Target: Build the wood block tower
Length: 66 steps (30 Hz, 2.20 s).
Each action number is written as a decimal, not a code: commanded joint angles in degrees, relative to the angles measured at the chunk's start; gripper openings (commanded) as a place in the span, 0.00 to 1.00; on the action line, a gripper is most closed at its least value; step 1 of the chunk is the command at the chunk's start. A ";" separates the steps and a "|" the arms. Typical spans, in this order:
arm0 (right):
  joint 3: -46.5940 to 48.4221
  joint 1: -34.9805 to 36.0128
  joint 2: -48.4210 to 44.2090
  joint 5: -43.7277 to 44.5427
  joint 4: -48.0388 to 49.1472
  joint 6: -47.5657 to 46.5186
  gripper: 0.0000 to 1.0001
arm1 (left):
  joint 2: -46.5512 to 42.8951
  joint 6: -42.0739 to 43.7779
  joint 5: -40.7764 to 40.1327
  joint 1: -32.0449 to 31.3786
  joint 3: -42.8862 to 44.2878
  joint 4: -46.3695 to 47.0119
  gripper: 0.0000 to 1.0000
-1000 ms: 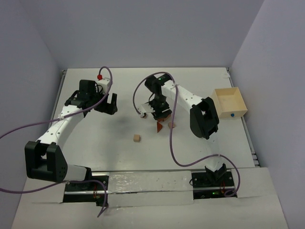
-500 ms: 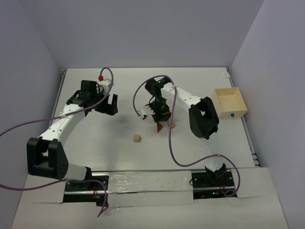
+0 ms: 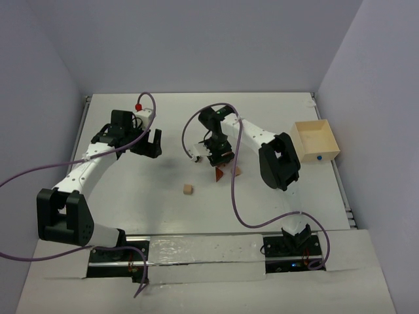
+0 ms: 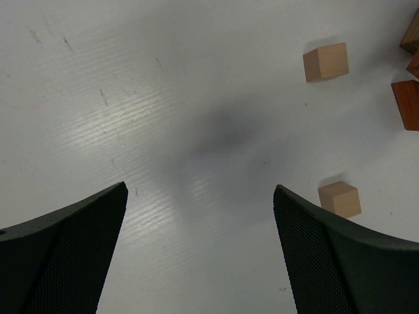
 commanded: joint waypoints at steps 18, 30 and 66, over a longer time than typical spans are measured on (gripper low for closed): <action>-2.49 -0.64 0.81 2.72 3.38 -0.66 0.51 | 0.88 -0.23 0.44 0.96 1.88 0.18 0.99; -3.63 -0.70 0.49 3.88 4.09 -0.45 0.51 | 1.41 0.04 0.65 1.34 2.03 0.40 0.99; 27.39 -11.14 19.99 10.48 12.58 24.67 0.00 | 0.68 -0.64 4.21 5.34 2.42 -1.06 0.99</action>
